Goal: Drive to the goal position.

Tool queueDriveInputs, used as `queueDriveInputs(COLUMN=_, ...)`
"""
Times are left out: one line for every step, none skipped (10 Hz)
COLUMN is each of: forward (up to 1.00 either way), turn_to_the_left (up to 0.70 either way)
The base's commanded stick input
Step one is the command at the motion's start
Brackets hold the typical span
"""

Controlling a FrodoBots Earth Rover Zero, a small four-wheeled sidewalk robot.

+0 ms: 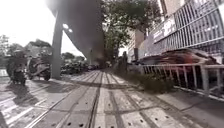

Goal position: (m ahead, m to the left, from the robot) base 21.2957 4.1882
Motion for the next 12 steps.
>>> queueDriveInputs(forward=0.45, turn_to_the_left=0.0)
queueDriveInputs(forward=0.45, turn_to_the_left=0.0)
queueDriveInputs(forward=0.45, turn_to_the_left=0.0)
queueDriveInputs(forward=0.45, turn_to_the_left=0.0)
queueDriveInputs(forward=0.45, turn_to_the_left=0.0)
queueDriveInputs(forward=0.45, turn_to_the_left=0.0)
queueDriveInputs(forward=0.45, turn_to_the_left=0.0)
queueDriveInputs(forward=0.45, turn_to_the_left=0.0)
queueDriveInputs(forward=0.45, turn_to_the_left=0.0)
queueDriveInputs(forward=0.45, turn_to_the_left=0.0)
queueDriveInputs(forward=0.45, turn_to_the_left=0.0)
queueDriveInputs(forward=0.45, turn_to_the_left=0.0)
